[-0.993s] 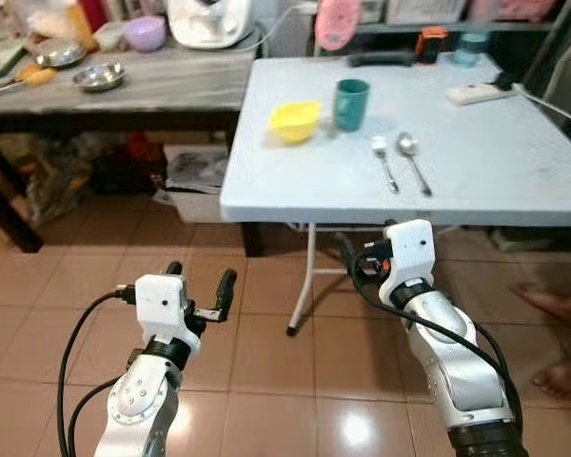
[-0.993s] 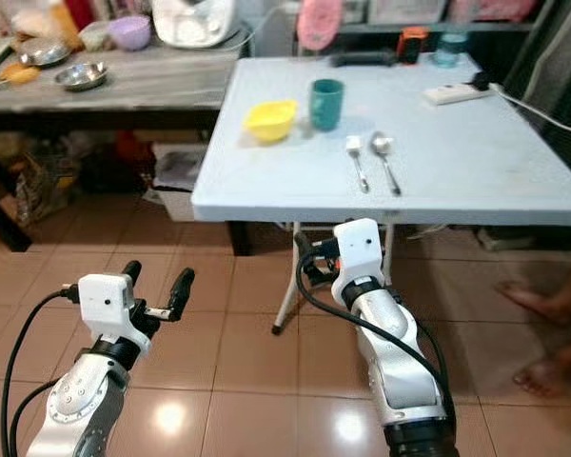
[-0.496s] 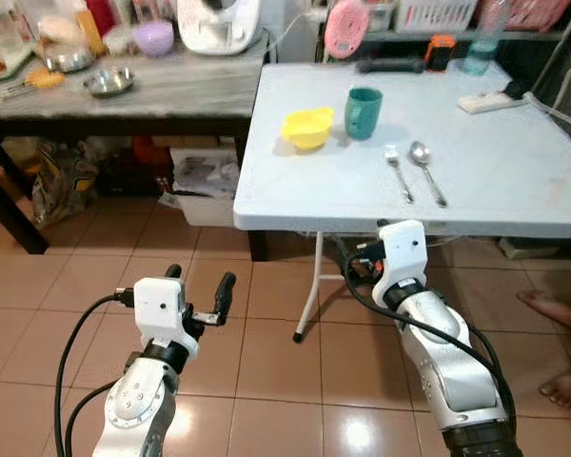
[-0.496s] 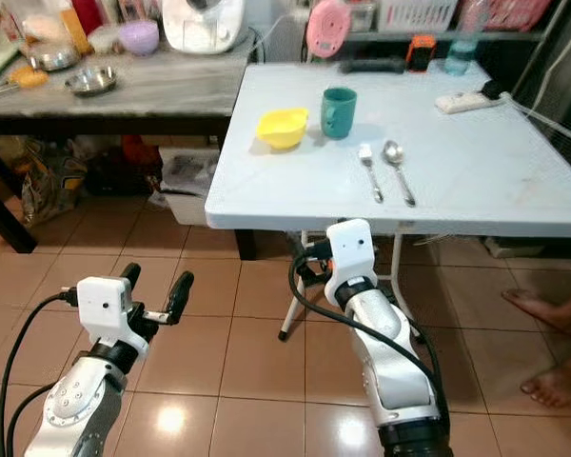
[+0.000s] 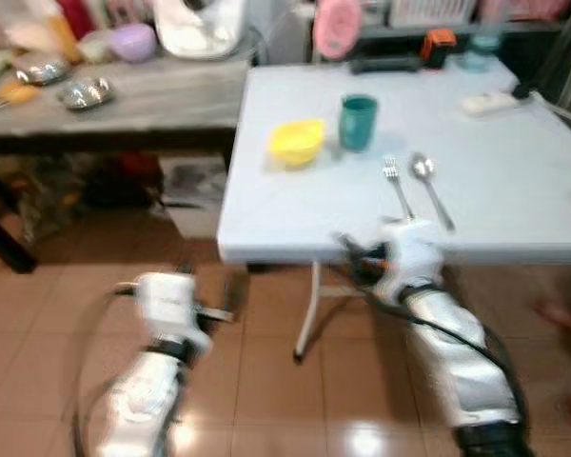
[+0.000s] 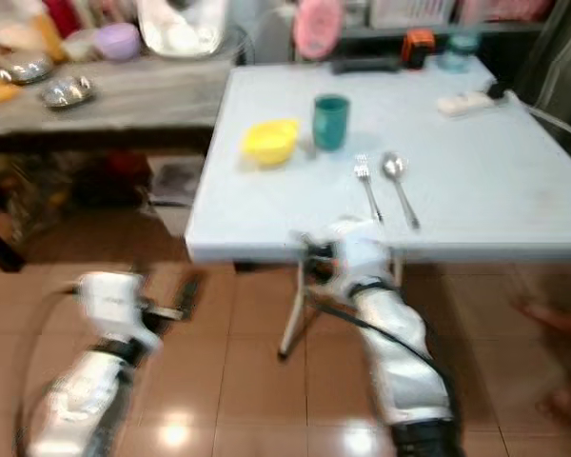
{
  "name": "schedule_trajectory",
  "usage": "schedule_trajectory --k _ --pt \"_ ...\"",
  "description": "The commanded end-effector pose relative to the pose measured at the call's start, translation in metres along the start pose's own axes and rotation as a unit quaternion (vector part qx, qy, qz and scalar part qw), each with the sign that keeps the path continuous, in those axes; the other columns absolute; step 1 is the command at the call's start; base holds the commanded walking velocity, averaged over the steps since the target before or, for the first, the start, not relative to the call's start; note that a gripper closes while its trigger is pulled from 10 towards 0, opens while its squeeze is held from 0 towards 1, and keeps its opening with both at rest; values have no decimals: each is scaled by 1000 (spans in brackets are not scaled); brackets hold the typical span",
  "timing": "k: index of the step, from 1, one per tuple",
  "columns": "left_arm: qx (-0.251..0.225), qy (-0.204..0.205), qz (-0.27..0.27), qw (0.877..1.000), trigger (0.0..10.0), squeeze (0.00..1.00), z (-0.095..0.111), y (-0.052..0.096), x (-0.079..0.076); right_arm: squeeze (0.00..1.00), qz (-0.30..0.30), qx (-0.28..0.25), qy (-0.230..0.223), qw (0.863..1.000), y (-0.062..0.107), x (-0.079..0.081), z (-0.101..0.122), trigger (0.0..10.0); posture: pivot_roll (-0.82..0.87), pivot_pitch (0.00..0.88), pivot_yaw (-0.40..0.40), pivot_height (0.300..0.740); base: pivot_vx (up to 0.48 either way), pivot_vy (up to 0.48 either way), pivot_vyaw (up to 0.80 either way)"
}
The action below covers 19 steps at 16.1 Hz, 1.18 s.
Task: Setting the table
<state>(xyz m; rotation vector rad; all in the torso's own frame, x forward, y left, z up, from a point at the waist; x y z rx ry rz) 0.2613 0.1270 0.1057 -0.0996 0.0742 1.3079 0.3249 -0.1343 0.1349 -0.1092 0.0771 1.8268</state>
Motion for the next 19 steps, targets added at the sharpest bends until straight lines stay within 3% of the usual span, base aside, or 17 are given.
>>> schedule_trajectory --k 1,8,14,17,19 --pt "0 -17 17 1000 10000 0 3 5 13 0 22 -20 -6 1000 -5 15 10 10000 -118 87 50 740 480 0 0" --pt "0 -18 3 1000 10000 0 3 3 8 0 29 -32 23 999 -3 16 14 10000 -128 82 47 740 480 0 0" --pt "-2 -23 2 1000 10000 0 5 0 10 0 56 -47 76 994 -3 18 21 10000 -136 83 51 740 445 0 0" --pt "-3 -20 2 1000 10000 0 5 0 10 0 70 -44 81 993 -4 18 20 10000 -135 87 50 740 245 0 0" --pt "-5 -12 0 1000 10000 0 6 3 10 0 109 -43 86 989 -4 26 22 10000 -134 87 49 740 0 0 0"
Point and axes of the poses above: a point about 5 cm out from each wrist's last joint towards the gripper, its own y axis pointing back from the gripper into the wrist, its own z axis along the axis of the wrist's last joint, x = y × z, the point moved 2 cm from there along -y, pointing out of the wrist towards the gripper
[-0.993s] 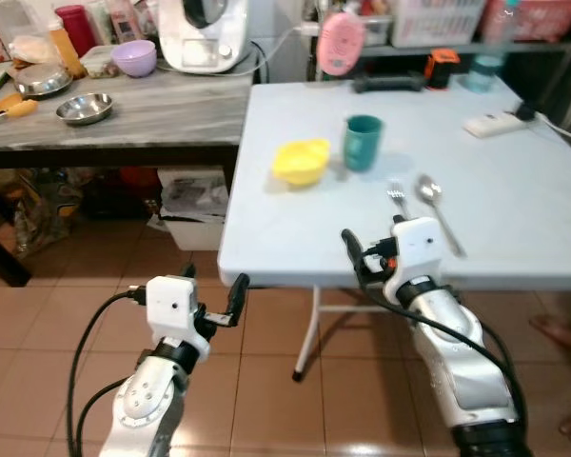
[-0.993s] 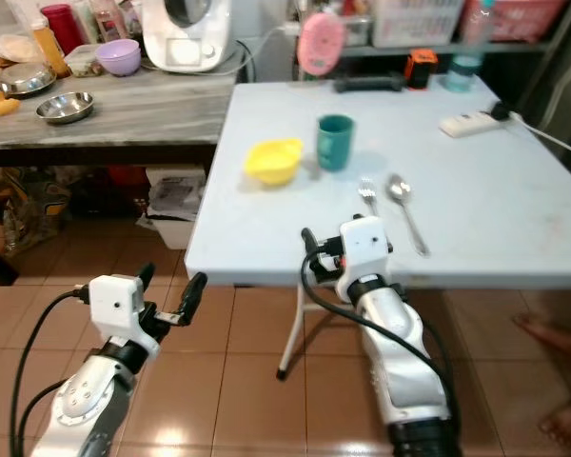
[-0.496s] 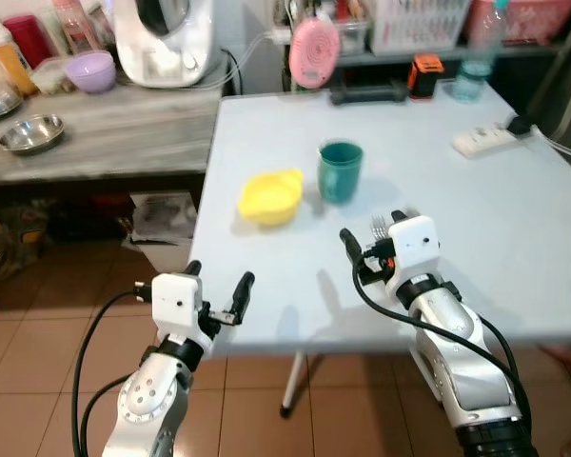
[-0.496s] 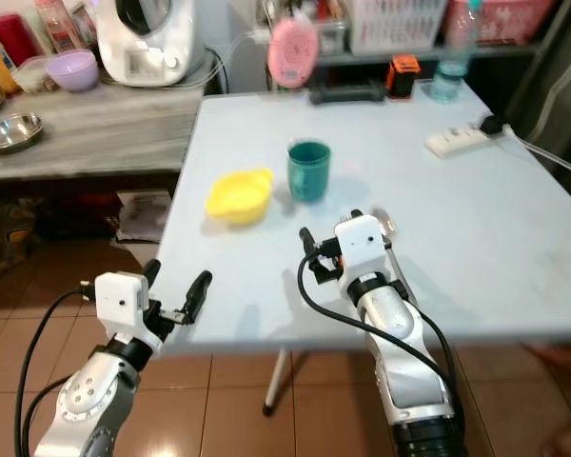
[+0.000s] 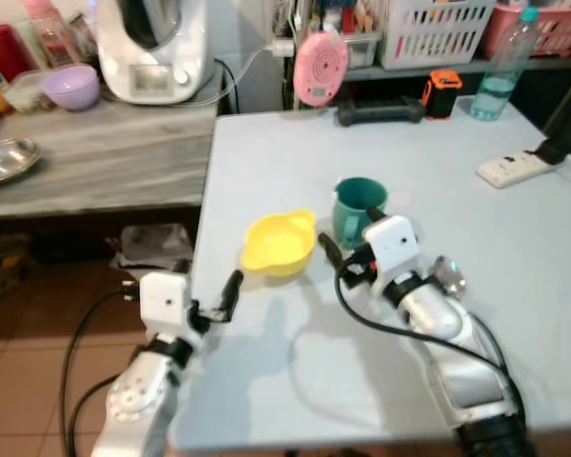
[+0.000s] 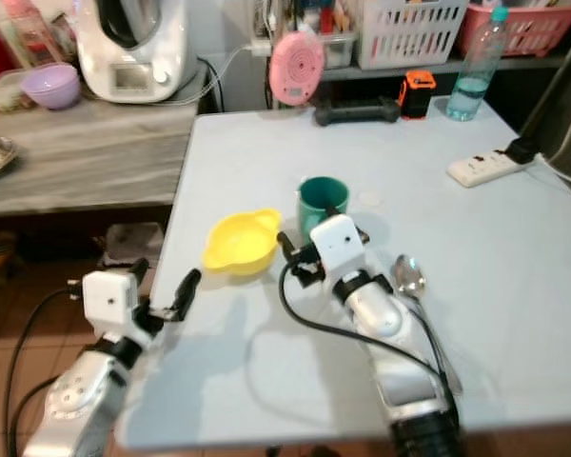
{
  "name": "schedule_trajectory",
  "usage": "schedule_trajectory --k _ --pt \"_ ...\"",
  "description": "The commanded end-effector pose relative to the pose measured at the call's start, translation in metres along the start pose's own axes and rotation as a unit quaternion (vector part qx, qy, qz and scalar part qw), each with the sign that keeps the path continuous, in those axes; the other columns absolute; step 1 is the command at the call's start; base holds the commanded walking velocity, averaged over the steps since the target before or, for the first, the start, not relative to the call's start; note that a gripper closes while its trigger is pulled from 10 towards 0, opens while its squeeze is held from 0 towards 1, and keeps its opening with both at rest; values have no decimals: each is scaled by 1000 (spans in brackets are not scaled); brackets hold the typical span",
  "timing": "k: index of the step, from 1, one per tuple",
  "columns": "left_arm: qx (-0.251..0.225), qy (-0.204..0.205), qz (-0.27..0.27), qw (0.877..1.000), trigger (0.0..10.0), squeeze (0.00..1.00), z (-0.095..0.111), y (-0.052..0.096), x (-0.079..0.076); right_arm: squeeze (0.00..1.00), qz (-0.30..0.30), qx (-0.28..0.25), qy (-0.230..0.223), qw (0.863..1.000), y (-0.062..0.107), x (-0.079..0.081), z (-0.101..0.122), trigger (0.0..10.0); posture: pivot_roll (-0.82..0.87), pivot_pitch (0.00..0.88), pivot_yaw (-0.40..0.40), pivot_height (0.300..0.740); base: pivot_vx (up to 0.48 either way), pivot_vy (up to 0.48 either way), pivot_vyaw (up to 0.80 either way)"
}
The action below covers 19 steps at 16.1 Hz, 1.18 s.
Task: Setting the table
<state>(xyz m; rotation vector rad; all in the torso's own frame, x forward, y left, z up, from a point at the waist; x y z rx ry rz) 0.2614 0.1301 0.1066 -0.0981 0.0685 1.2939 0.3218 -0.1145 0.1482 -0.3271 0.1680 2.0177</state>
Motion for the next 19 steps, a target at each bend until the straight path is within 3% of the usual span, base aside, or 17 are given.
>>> schedule_trajectory --k 1,7,12,16,19 --pt "1 -11 5 1000 10000 0 3 4 8 0 35 -18 -4 999 -4 12 10 10000 -133 89 47 740 0 0 0" --pt "18 -17 -35 999 10000 0 0 11 4 0 90 -31 18 995 1 30 16 10000 -125 94 48 740 0 0 0" --pt "32 -26 -63 997 10000 0 0 15 2 0 146 -41 34 988 8 32 27 10000 -123 99 58 740 0 0 0" --pt "53 -14 -102 993 10000 0 -3 18 -6 0 227 7 49 973 21 33 15 10000 -126 103 63 740 0 0 0" --pt "61 -15 -130 990 10000 0 -4 20 -10 0 275 54 79 957 27 24 5 10000 -129 109 65 740 0 0 0"
Point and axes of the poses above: a point about 5 cm out from each wrist's last joint towards the gripper, its own y axis pointing back from the gripper into the wrist, its own z axis along the axis of the wrist's last joint, x = y × z, the point moved 2 cm from there along -y, pointing out of the wrist towards the gripper
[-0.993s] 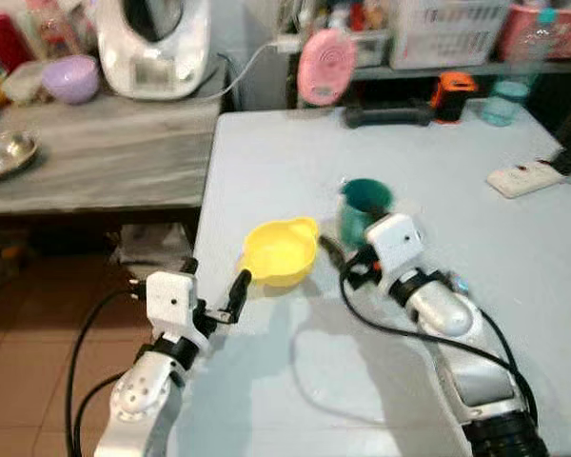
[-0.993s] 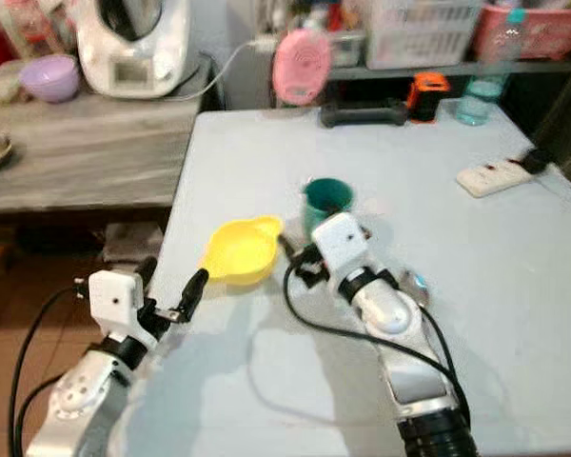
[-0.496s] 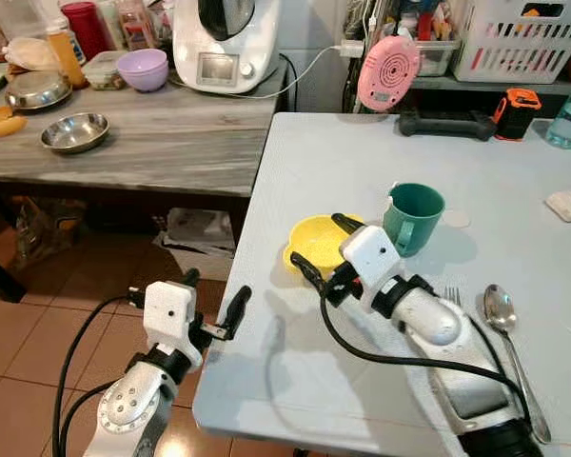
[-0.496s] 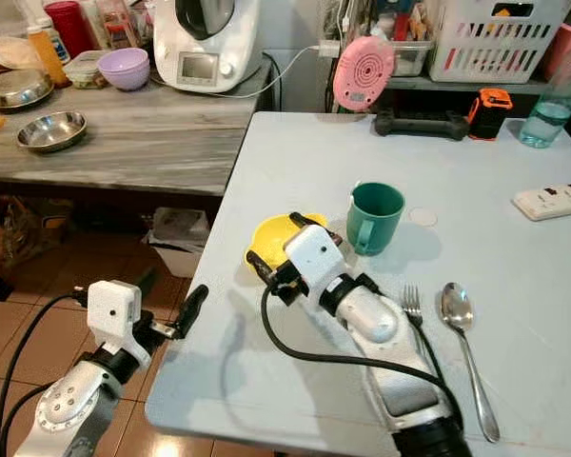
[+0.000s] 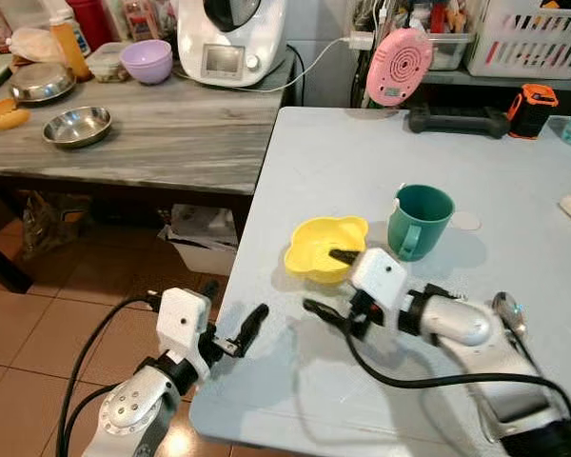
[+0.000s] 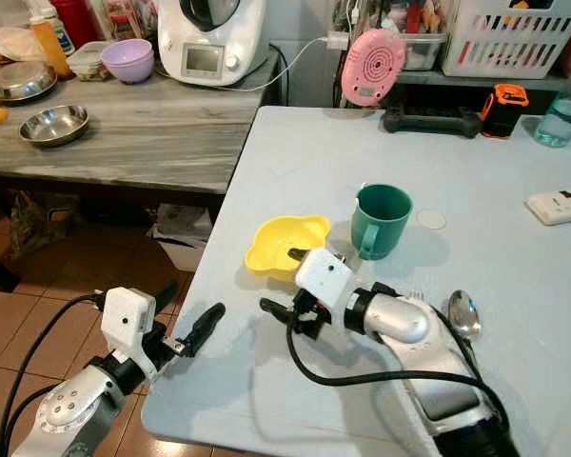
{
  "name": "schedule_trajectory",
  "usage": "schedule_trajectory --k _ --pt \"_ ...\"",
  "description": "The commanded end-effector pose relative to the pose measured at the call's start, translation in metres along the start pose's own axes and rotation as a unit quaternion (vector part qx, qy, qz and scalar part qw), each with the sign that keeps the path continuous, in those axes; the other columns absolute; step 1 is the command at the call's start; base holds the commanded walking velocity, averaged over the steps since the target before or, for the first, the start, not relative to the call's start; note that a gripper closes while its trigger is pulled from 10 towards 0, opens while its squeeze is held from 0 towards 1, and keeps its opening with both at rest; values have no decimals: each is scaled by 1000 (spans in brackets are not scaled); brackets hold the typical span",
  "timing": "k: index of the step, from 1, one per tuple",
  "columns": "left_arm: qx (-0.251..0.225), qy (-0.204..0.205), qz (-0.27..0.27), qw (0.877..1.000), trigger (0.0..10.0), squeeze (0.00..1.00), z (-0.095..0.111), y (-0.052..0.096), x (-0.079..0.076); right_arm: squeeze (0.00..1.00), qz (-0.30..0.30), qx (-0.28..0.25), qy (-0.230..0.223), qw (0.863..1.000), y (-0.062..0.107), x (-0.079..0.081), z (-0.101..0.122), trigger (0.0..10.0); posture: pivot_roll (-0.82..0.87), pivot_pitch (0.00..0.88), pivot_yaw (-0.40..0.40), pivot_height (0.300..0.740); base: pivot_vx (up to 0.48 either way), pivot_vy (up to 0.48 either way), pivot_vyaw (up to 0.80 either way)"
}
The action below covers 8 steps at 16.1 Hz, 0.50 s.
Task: Setting the table
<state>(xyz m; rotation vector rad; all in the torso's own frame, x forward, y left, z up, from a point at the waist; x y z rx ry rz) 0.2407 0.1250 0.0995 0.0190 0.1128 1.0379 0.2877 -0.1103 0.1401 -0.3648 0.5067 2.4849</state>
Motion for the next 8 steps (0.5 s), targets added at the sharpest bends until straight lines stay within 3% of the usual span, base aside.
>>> schedule_trajectory --k 1,4,8 --pt "-4 -3 -8 1000 10000 0 4 2 0 0 16 3 18 1000 -2 -1 5 10000 -129 110 64 740 0 0 0" --pt "-8 -2 -25 1000 10000 0 9 3 -1 0 9 48 40 998 -1 -17 -3 10000 -128 111 61 740 0 0 0" --pt "-4 -4 -36 999 10000 0 7 2 -5 0 23 76 58 995 -5 -24 -12 10000 -123 108 54 740 0 0 0"
Point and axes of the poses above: a point about 5 cm out from each wrist's last joint towards the gripper, its own y axis pointing back from the gripper into the wrist, its own z axis along the axis of the wrist's last joint, x = y × z, the point moved 2 cm from there along -y, pointing out of the wrist towards the gripper
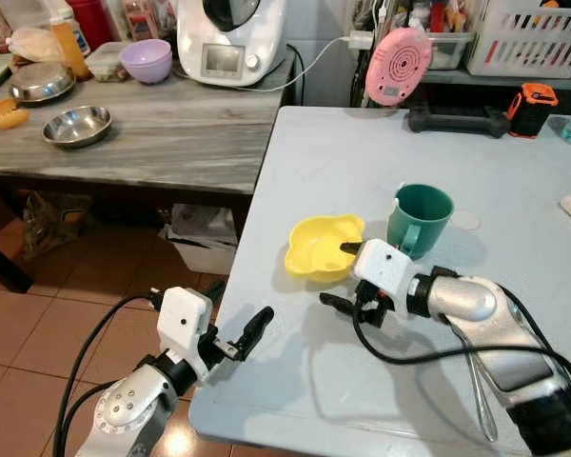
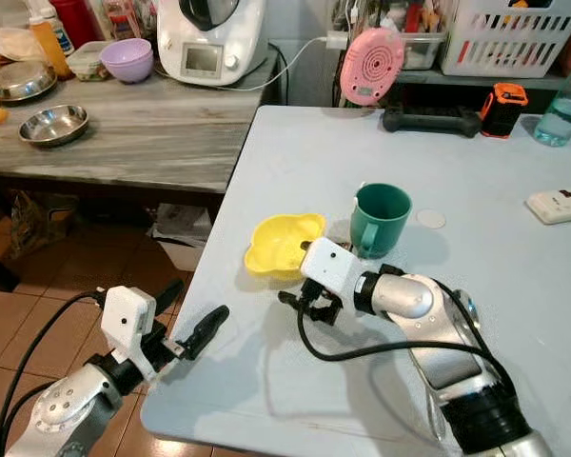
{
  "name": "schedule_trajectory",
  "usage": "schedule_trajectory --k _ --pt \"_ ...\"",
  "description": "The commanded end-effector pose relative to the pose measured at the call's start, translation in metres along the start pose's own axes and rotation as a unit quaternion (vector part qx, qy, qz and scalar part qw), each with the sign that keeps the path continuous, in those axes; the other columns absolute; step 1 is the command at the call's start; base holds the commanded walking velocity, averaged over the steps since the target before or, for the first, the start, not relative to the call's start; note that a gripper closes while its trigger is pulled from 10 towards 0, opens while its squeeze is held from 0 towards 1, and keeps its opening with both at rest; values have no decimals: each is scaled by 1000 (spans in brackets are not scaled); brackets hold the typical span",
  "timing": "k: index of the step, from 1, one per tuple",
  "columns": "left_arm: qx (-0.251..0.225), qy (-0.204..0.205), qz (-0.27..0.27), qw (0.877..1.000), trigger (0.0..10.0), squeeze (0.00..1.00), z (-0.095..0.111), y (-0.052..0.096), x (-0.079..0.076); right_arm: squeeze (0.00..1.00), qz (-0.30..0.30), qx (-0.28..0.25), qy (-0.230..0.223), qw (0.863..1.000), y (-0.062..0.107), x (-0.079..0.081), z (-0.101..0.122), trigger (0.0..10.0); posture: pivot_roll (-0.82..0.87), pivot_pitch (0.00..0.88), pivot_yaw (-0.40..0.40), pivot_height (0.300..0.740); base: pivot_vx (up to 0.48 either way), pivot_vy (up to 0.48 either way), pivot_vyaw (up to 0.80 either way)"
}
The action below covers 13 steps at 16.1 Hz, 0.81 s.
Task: Setting the table
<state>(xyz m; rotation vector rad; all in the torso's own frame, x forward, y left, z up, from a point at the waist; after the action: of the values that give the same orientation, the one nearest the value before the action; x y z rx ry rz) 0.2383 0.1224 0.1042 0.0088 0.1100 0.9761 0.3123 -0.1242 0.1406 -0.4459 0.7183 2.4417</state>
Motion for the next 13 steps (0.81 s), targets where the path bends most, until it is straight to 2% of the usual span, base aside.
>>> schedule_trajectory --k 1,3,4,6,7,8,10,13 --pt "0 0 -5 1000 10000 0 2 0 -2 0 12 12 10 1000 -4 0 -3 10000 -122 108 52 740 0 0 0" --pt "0 2 -5 1000 10000 0 1 -1 -4 0 15 15 7 1000 -5 -3 -4 6784 -121 106 49 740 0 0 0" --pt "0 3 -6 1000 10000 0 1 -1 -5 0 23 16 40 999 -7 -5 -3 1569 -119 106 48 740 0 0 0" --pt "1 3 -7 1000 10000 0 2 -1 -6 0 33 13 72 997 -10 -7 -2 2275 -120 106 48 740 0 0 0" --pt "-1 2 -8 1000 10000 0 5 -1 -8 0 40 11 104 994 -11 -8 1 1373 -121 105 48 740 0 0 0" --pt "-3 2 -8 1000 10000 0 8 -1 -9 0 40 12 119 992 -12 -9 2 1412 -120 106 47 740 0 0 0" --pt "-7 6 -5 1000 10000 0 13 -2 -10 0 60 22 142 988 -13 -8 -3 0 -118 105 43 740 0 0 0" --pt "-7 8 -2 1000 10000 0 15 -1 -10 0 84 33 150 985 -13 -6 -10 0 -117 105 41 740 0 0 0"
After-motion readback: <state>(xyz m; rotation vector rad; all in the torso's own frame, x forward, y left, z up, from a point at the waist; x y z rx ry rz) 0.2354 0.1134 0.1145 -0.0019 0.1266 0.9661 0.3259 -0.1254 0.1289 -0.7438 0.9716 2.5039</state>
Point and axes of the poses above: a point about 5 cm out from each wrist's last joint towards the gripper, its own y axis pointing back from the gripper into the wrist, its own z axis along the axis of the wrist's last joint, x = y × z, the point moved 2 cm from there along -y, pointing out of the wrist towards the gripper
